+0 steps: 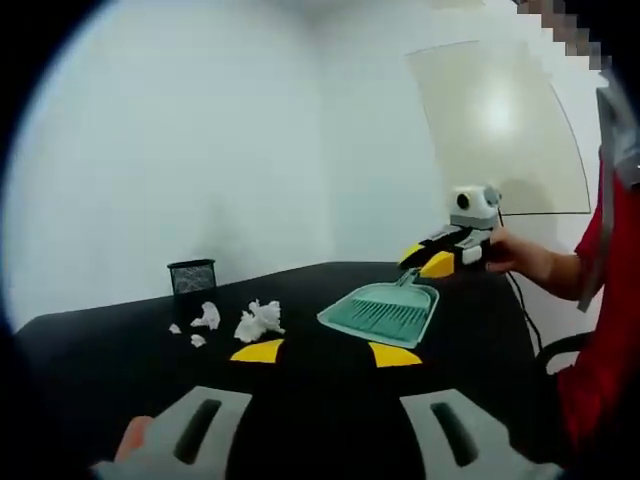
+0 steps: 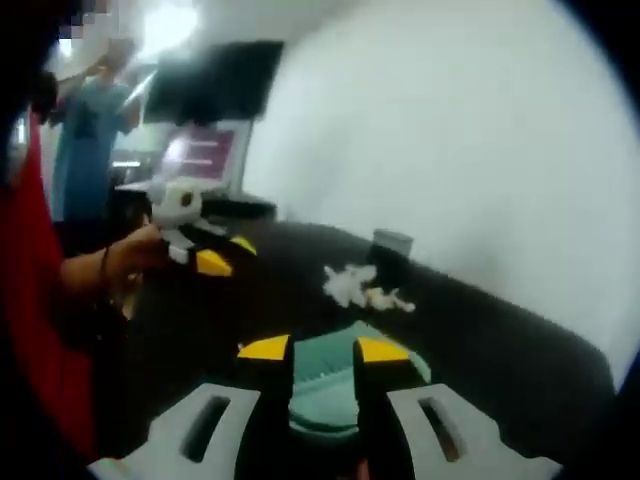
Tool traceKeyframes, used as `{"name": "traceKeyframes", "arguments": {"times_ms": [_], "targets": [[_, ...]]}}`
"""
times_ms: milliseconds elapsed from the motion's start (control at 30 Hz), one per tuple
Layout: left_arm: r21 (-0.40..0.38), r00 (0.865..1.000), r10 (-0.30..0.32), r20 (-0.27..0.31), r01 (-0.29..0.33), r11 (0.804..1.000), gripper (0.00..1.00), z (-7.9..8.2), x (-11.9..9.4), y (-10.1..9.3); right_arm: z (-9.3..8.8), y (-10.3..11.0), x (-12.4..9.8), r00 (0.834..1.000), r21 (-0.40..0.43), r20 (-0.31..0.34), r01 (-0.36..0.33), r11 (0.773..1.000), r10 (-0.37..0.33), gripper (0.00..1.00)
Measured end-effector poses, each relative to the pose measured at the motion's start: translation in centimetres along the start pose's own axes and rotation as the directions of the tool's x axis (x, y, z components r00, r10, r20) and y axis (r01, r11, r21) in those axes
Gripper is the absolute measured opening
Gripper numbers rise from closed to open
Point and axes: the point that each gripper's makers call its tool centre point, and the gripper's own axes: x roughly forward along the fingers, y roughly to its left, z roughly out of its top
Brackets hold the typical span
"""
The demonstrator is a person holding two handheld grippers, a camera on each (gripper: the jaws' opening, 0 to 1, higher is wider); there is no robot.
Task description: Pick up the broom and sweep the trash on the tabletop into the dustpan.
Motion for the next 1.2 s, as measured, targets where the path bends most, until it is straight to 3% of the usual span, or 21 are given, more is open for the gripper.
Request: {"name": "traceKeyframes", "arguments": {"times_ms": [133,200,300,400,600,667,700,933,1033,1200], "targets": [[0.002,1.000,0.001,0.004,-0.001,1.000,0.29,0.1,0.0,0.0,-0.6,-0.9,1.9,0.989,-0.079,-0.147,-0.010,0.997,-0.002,0.26],[0.005,1.000,0.003,0.003,-0.003,1.000,0.29,0.1,0.0,0.1,-0.4,-0.6,2.9,0.982,-0.063,-0.186,-0.037,0.997,0.025,0.23],[0.004,1.000,0.000,0.008,0.000,1.000,0.29,0.2,0.1,0.1,-1.2,0.2,4.5,0.951,-0.009,-0.286,-0.130,0.991,0.122,0.21],[0.004,1.000,-0.004,0.015,0.004,1.000,0.29,0.3,0.1,0.1,-2.4,-0.2,5.5,0.910,-0.062,-0.395,-0.167,0.984,0.129,0.21],[0.004,1.000,-0.011,0.025,0.011,1.000,0.29,0.5,0.1,0.1,-3.6,0.1,6.3,0.827,-0.054,-0.522,-0.274,0.960,0.207,0.21],[0.007,1.000,-0.014,0.025,0.014,1.000,0.29,0.5,0.2,0.0,-4.0,-0.1,6.6,0.809,-0.056,-0.548,-0.288,0.956,0.211,0.21],[0.008,0.999,-0.017,0.027,0.017,1.000,0.29,0.6,0.2,0.0,-3.9,-0.2,6.9,0.808,-0.057,-0.550,-0.290,0.955,0.212,0.21],[0.009,0.999,-0.024,0.031,0.024,1.000,0.29,0.7,0.3,-0.2,-4.5,0.1,7.3,0.742,-0.016,-0.609,-0.367,0.930,0.281,0.17],[0.015,0.999,-0.026,0.019,0.026,1.000,0.29,0.4,0.4,-0.3,-4.7,0.2,7.5,0.727,0.022,-0.614,-0.374,0.927,0.308,0.13],[0.011,1.000,-0.022,0.017,0.022,1.000,0.28,0.4,0.3,-0.3,-4.1,0.4,7.5,0.752,0.046,-0.577,-0.359,0.932,0.318,0.07]]}}
